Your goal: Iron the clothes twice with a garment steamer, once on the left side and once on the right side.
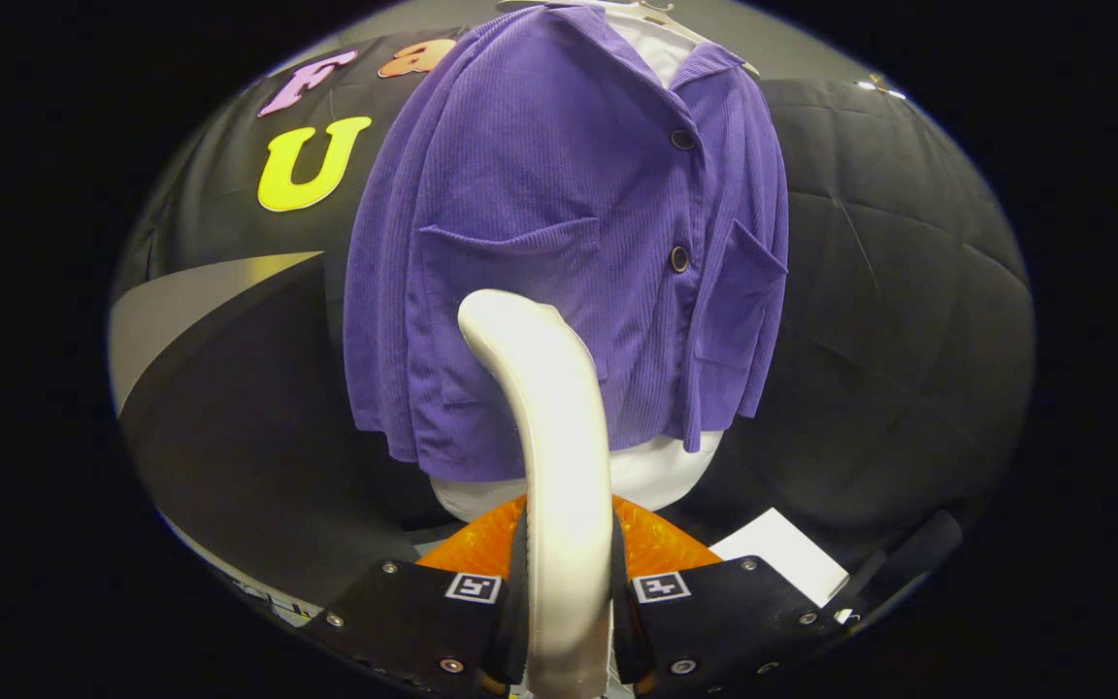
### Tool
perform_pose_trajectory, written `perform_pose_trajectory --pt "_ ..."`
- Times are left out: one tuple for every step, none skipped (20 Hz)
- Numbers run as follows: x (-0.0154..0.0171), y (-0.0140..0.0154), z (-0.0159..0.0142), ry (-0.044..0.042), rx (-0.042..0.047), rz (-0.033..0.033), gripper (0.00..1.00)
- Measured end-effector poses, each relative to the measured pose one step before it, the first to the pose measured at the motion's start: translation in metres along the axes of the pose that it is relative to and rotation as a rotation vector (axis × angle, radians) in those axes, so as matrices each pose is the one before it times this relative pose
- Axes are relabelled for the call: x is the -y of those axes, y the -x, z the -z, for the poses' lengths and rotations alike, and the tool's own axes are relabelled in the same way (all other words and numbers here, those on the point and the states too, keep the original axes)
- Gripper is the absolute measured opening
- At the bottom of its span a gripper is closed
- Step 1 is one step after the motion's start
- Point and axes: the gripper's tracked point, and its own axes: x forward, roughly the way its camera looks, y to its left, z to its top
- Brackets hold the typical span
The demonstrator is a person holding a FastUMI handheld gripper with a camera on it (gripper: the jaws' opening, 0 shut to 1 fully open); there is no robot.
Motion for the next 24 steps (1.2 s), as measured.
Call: perform_pose_trajectory --pt "-0.00395 0.0055 0.00372 -0.00075 -0.00621 -0.00533 0.35" --pt "-0.00428 0.0057 0.00559 -0.00167 -0.00811 -0.00714 0.35" --pt "-0.0024 0.00661 0.00456 -0.00181 -0.00831 -0.00521 0.35" --pt "-0.00105 0.00577 0.00487 -0.00006 -0.00747 -0.00203 0.35" --pt "-0.00067 0.00652 0.00373 -0.00167 -0.00608 0.00063 0.35" --pt "0.00005 0.00634 0.00368 -0.00323 -0.00513 -0.00015 0.35" --pt "0.00079 0.0056 0.00211 -0.00553 -0.00195 0.00065 0.35" --pt "0.00062 0.00573 0.00229 -0.00634 -0.00186 0.00201 0.35" --pt "0.00234 0.00535 0.00029 -0.0062 0.0007 0.00452 0.35" --pt "0.00373 0.00527 -0.0005 -0.00455 0.00155 0.00751 0.35" --pt "0.00427 0.00429 -0.00287 -0.00763 0.00439 0.01001 0.35" --pt "0.0052 0.00453 -0.00356 -0.01025 0.00853 0.01147 0.35" --pt "0.00517 0.00465 -0.00616 -0.01563 0.01828 0.00885 0.35" --pt "0.00475 0.00268 -0.00764 -0.01604 0.02421 0.00678 0.35" --pt "0.00709 0.00262 -0.00764 -0.0132 0.01747 0.01757 0.35" --pt "0.00793 0.00318 -0.0058 -0.00813 0.01406 0.0214 0.35" --pt "0.00666 0.00251 -0.0074 -0.01093 0.01174 0.01283 0.35" --pt "0.00549 0.00178 -0.00737 -0.01264 0.01139 0.01128 0.35" --pt "0.00538 0.00138 -0.00816 -0.00999 0.01158 0.01437 0.35" --pt "0.00416 0.00081 -0.00747 -0.00608 0.01093 0.00942 0.35" --pt "0.00254 -0.00104 -0.00839 -0.00343 0.01138 0.00711 0.35" --pt "0.00236 -0.00069 -0.00824 -0.00179 0.01172 0.00684 0.35" --pt "0.00107 -0.00176 -0.0102 -0.0036 0.01515 0.00536 0.35" --pt "0.00235 0.00008 -0.01187 -0.0083 0.02026 0.00537 0.35"
